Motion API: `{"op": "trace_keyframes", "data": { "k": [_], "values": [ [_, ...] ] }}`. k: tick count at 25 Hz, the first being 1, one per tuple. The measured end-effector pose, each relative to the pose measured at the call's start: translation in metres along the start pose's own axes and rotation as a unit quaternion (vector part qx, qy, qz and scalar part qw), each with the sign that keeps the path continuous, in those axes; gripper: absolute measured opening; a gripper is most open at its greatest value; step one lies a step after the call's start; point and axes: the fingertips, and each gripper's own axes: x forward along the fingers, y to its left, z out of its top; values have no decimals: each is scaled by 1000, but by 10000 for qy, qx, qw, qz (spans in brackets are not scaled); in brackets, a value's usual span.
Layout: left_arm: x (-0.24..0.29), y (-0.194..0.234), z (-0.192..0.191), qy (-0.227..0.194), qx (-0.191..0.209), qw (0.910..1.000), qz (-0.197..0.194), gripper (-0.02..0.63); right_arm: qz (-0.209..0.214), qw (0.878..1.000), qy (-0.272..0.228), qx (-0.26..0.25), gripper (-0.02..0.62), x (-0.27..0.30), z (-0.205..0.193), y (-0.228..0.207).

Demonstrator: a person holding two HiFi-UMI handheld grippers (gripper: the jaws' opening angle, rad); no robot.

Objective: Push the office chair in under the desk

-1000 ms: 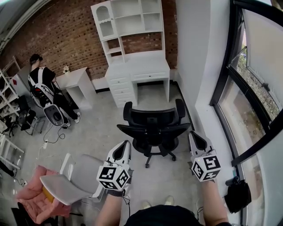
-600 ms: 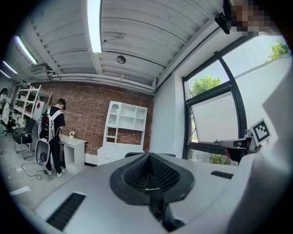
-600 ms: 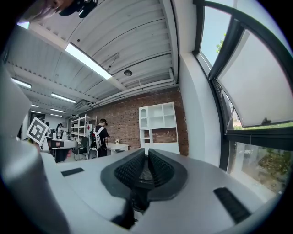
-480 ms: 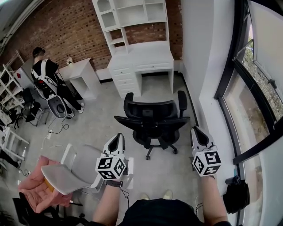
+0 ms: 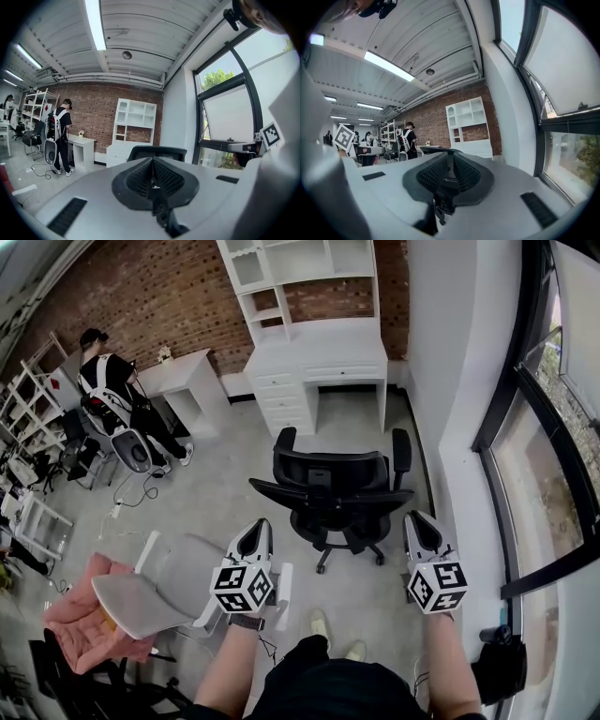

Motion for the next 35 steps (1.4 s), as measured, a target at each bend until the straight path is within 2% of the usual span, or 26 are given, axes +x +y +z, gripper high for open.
{"op": "trace_keyframes", "data": {
  "k": [2,4,7,11,13,15,17,19,22,24,26,28,29,30,32,33,35],
  "values": [
    [9,6,3,-46,-90,9999,3,8,54,10000,-6,25,29,11,1,1],
    [21,13,6,-70,-7,10000,6,8,107,9999,39,-40,72,25,1,2],
    [41,19,10,-99,535,9983,-204,8,195,9990,172,-362,104,46,-4,2],
    [66,29,2,-21,1639,9845,-619,9,415,9921,581,-1030,149,73,-27,0],
    [81,39,-8,78,1900,9785,-798,23,549,9864,821,-1317,163,88,-41,-2],
    [99,47,-20,216,2006,9741,-1022,69,684,9804,1058,-1514,183,104,-57,-4],
    [115,53,-34,409,2226,9655,-1285,105,806,9734,1285,-1718,189,115,-74,-6],
    [128,60,-47,638,2647,9499,-1534,123,914,9616,1548,-2075,189,124,-90,-6],
    [145,72,-65,986,3409,9165,-1845,149,986,9319,2031,-2839,196,134,-115,-13],
    [154,83,-80,1265,3929,8877,-2041,158,950,9046,2424,-3376,206,139,-130,-23],
    [161,95,-93,1524,4442,8550,-2200,158,946,8745,2849,-3809,224,143,-147,-34],
    [168,104,-105,1767,4763,8272,-2399,161,1030,8498,3159,-4092,241,146,-163,-44],
    [171,106,-111,1879,4844,8163,-2524,176,1062,8410,3253,-4191,244,147,-169,-49],
    [174,108,-117,1966,4885,8076,-2656,192,1082,8339,3319,-4275,249,149,-174,-54],
    [178,111,-124,2056,4904,7963,-2883,250,1111,8225,3418,-4409,250,153,-180,-64],
    [181,114,-127,2074,4912,7928,-2951,281,1132,8181,3450,-4460,250,157,-183,-68],
    [190,120,-131,2097,4930,7885,-3020,290,1196,8116,3495,-4526,250,165,-188,-74]
  ]
}}
